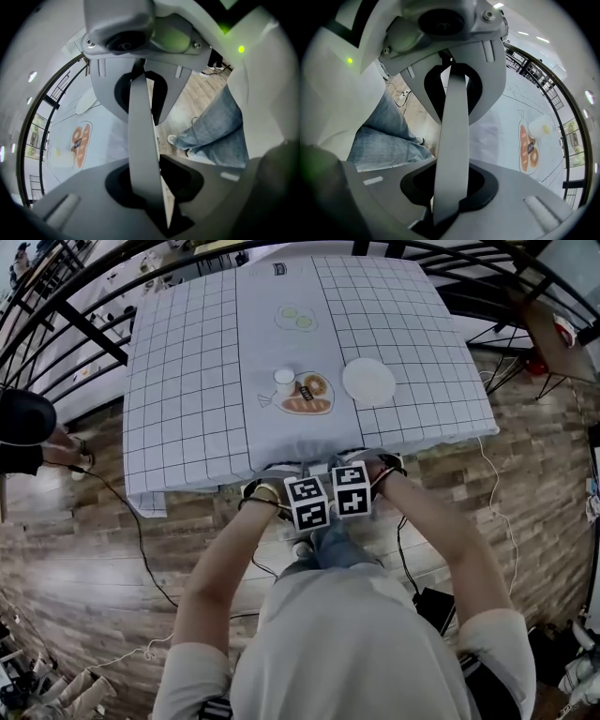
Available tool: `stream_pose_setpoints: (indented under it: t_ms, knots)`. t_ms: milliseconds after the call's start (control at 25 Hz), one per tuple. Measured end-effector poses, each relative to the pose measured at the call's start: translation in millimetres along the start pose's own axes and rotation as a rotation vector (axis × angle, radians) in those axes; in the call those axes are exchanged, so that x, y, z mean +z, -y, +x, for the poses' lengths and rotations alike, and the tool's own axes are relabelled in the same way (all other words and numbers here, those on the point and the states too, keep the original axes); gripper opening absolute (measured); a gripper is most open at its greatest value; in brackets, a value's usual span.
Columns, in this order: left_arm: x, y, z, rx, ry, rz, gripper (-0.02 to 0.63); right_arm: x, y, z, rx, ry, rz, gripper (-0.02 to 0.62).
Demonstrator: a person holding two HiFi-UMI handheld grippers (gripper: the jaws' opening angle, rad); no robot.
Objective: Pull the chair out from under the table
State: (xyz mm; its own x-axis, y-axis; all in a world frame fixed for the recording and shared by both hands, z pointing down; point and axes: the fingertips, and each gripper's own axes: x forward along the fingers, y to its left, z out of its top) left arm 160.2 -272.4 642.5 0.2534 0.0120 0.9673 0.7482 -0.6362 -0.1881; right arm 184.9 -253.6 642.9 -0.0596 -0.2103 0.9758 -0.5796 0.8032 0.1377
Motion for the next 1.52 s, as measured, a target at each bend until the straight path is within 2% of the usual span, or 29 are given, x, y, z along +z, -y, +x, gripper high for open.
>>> stream_pose_setpoints:
  t_ms: [160,480,1000,1240,1520]
  knots:
    - [0.3,-0.4,0.6,-0.009,-0.001,-0.014,0.089,-0.3,0.3,0.3,0.002,-0.001,0.003,0.079]
    - [0.5,0.0,1.9,0.020,-0.021,0.023,0.094,-2.1,0.0,-0.1,0.008,-0.006,0.012,0.078]
    - [-0.7,0.4,1.9,-0.018,-0.018,-0.017,0.087,-1.0,-1.2,0.6,0.015,-0.012,0.017,0.078]
    - [0.3,-0.3,1.7,-0.011,-0.015,-0.011,0.087,-1.5,-0.8,-0.2,0.013,-0.010,0.017,0.078]
    - [1.1,2.8,-0.8,-0.045,-0.002,-0.049,0.081,0.0,-3.6,-1.9,0.017,-0.005,0.028,0.075]
